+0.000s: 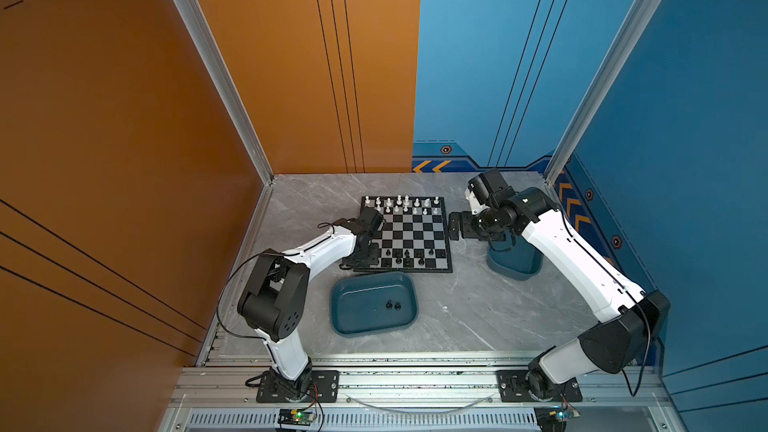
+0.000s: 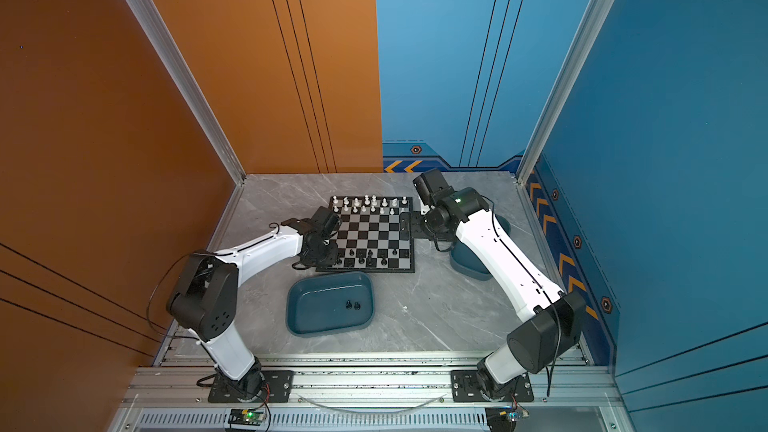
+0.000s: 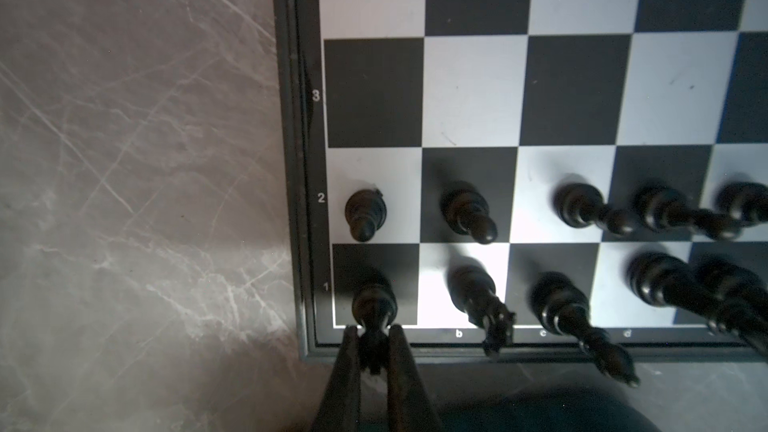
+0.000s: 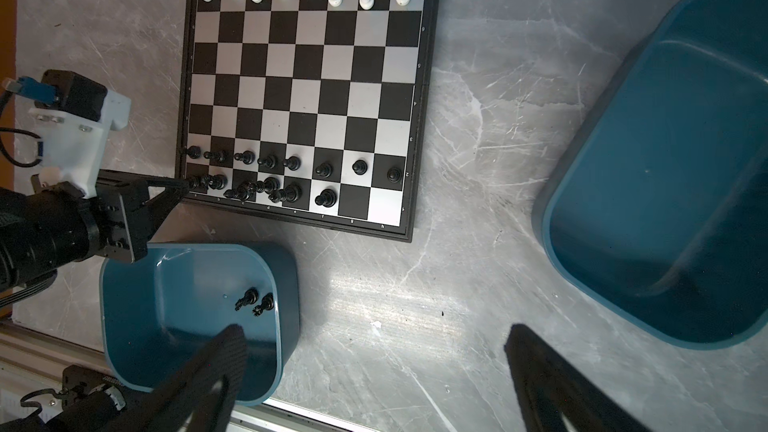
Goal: Set up the chess pieces on the board
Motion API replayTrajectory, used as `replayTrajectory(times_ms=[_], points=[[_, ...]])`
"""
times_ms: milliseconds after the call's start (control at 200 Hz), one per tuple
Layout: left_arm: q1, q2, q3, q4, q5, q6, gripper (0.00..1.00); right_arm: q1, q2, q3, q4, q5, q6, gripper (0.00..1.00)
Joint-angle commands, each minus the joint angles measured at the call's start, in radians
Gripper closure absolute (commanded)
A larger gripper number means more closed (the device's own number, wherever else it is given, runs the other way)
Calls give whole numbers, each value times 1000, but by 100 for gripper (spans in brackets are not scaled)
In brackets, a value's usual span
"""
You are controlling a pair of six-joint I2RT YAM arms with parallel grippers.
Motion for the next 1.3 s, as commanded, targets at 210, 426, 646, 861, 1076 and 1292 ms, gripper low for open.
replayTrajectory(times_ms=[210, 426, 646, 861, 1076, 1292], points=[[15, 31, 28, 7, 10, 26, 96, -5, 19, 30, -19, 28, 12, 0], [17, 46, 31, 17, 16, 24, 97, -8, 28, 35, -19, 26, 9, 0], [18, 55, 37, 19, 19, 26, 96, -15, 42, 50, -24, 21, 3, 0], [17, 32, 33, 18, 21, 14, 81, -21, 54, 57, -26, 15, -3, 0], [15, 6, 32, 7, 28, 2, 76, -27, 59, 56, -26, 9, -9, 0], [8, -22, 38, -14, 22, -9, 71, -29, 55, 56, -24, 8, -14, 0]])
